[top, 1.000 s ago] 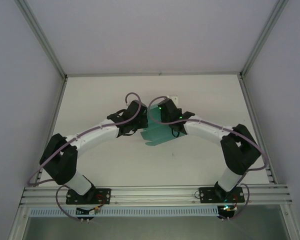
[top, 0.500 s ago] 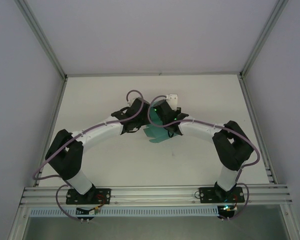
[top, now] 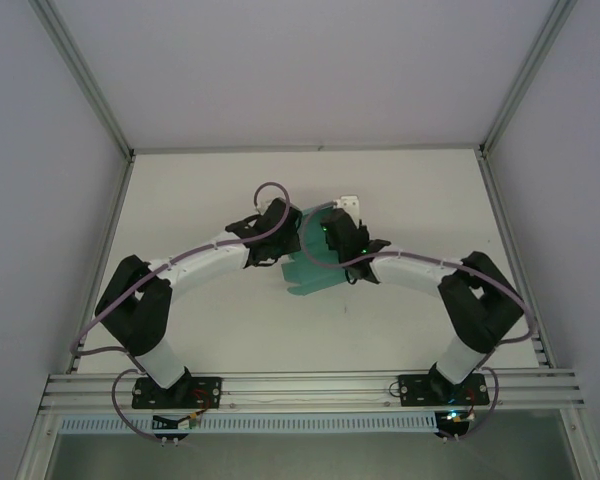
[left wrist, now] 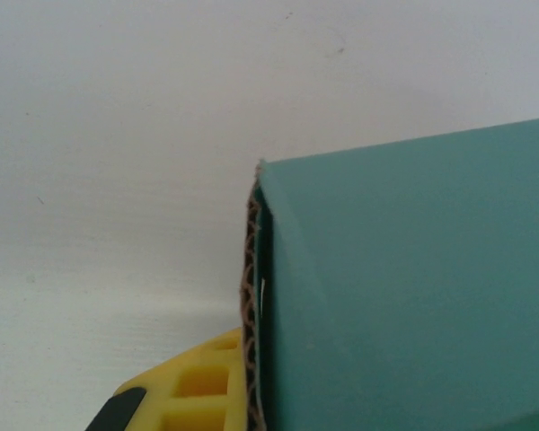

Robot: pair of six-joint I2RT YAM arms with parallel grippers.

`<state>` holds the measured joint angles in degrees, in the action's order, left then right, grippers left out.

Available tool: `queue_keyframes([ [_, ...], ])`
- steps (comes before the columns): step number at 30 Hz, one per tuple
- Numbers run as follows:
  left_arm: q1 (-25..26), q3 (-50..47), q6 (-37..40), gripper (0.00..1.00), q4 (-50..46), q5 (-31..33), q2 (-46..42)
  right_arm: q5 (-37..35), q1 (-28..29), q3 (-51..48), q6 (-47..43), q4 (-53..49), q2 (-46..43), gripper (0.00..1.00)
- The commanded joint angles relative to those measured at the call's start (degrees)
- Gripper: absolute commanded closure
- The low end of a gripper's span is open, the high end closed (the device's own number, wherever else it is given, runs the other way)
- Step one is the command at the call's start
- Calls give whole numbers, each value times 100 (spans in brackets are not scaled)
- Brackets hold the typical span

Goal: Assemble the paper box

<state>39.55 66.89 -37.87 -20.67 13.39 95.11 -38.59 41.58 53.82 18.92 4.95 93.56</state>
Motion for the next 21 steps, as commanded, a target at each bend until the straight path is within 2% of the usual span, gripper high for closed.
queue_keyframes([
  [1,-97,-116,163,100,-319,210,-181,721,-121,-213,-164,114,-501,59],
  [2,-101,-115,187,100,-341,243,-186,905,-122,-285,-171,115,-649,56],
  [6,-99,-145,317,100,-322,279,-243,1287,-121,-468,-230,-51,-1151,34],
  [8,-113,-139,469,100,-340,274,-281,1348,-129,-532,-183,-207,-1416,29],
  [10,-109,-67,742,100,-398,252,-300,1511,-130,-620,-207,-319,-1722,15],
  [11,-110,-13,977,100,-431,209,-300,1536,-133,-651,-143,-418,-1885,4],
  [12,-107,60,1290,100,-517,171,-300,1545,-133,-689,-73,-540,-2063,0],
  [15,-110,320,2658,100,-907,-33,-360,1265,-134,-689,365,-1276,-2679,0],
  [18,-107,646,4370,100,-1703,-812,-422,948,-229,-657,966,-2307,-3340,0],
  [21,-53,1046,5774,100,-2800,-1797,-365,957,-399,-650,1336,-3199,-3894,0],
])
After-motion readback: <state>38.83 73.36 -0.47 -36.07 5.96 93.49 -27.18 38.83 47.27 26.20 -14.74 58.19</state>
